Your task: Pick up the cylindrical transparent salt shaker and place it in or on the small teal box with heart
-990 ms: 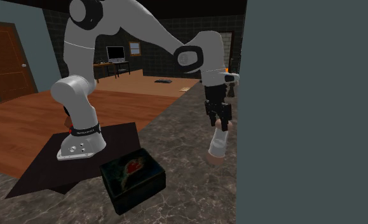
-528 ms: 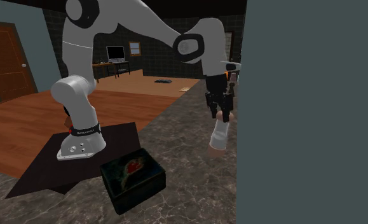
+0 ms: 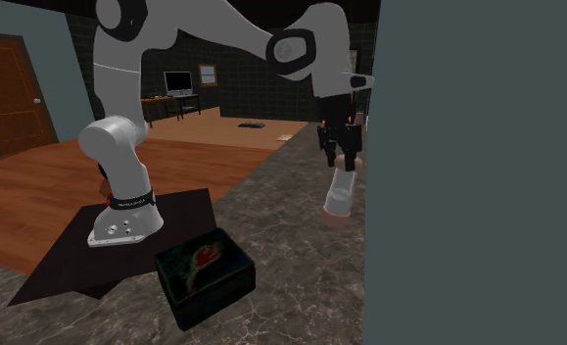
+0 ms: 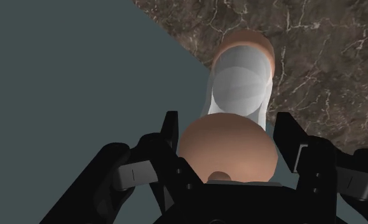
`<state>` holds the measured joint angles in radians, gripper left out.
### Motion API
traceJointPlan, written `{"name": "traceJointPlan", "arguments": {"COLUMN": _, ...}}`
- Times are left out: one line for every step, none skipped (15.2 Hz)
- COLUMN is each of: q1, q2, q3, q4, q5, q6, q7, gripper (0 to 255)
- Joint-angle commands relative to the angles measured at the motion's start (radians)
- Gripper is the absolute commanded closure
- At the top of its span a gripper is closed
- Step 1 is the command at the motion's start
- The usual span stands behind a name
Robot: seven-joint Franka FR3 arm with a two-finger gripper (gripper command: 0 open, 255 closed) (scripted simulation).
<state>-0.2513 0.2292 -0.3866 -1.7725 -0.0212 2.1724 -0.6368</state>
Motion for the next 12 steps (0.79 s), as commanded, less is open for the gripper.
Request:
{"name": "traceJointPlan", "arguments": {"q1": 0.001, "q2": -0.010, "q3": -0.001, "q4": 0.015, "q5": -0.004, "q6": -0.024, "q7": 0.000, "gripper": 255}}
{"name": "traceJointPlan", "arguments": {"q1": 0.001, "q2": -0.013, "q3": -0.002, "q4": 0.024, "q5": -0.005, "q6": -0.037, "q7": 0.000, "gripper": 255}}
{"name": "traceJointPlan", "arguments": {"q1": 0.001, "q2": -0.016, "q3": -0.002, "q4": 0.034, "q5": -0.005, "q6": -0.050, "q7": -0.001, "gripper": 255}}
{"name": "traceJointPlan", "arguments": {"q1": 0.002, "q2": -0.019, "q3": -0.002, "q4": 0.044, "q5": -0.006, "q6": -0.062, "q7": -0.001, "gripper": 255}}
{"name": "traceJointPlan", "arguments": {"q1": 0.002, "q2": -0.021, "q3": -0.002, "q4": 0.055, "q5": -0.007, "q6": -0.075, "q7": -0.001, "gripper": 255}}
{"name": "traceJointPlan", "arguments": {"q1": 0.002, "q2": -0.022, "q3": -0.003, "q4": 0.058, "q5": -0.007, "q6": -0.080, "q7": -0.001, "gripper": 255}}
{"name": "traceJointPlan", "arguments": {"q1": 0.003, "q2": -0.062, "q3": -0.008, "q4": 0.014, "q5": -0.022, "q6": -0.072, "q7": -0.002, "gripper": 255}}
{"name": "traceJointPlan", "arguments": {"q1": 0.005, "q2": -0.101, "q3": -0.013, "q4": -0.028, "q5": -0.037, "q6": -0.066, "q7": -0.003, "gripper": 255}}
{"name": "traceJointPlan", "arguments": {"q1": 0.005, "q2": -0.139, "q3": -0.017, "q4": -0.068, "q5": -0.053, "q6": -0.061, "q7": -0.003, "gripper": 255}}
{"name": "traceJointPlan", "arguments": {"q1": 0.004, "q2": -0.178, "q3": -0.021, "q4": -0.107, "q5": -0.069, "q6": -0.057, "q7": -0.003, "gripper": 255}}
{"name": "traceJointPlan", "arguments": {"q1": 0.002, "q2": -0.216, "q3": -0.025, "q4": -0.144, "q5": -0.085, "q6": -0.055, "q7": -0.003, "gripper": 255}}
{"name": "traceJointPlan", "arguments": {"q1": 0.000, "q2": -0.254, "q3": -0.029, "q4": -0.180, "q5": -0.101, "q6": -0.054, "q7": -0.003, "gripper": 255}}
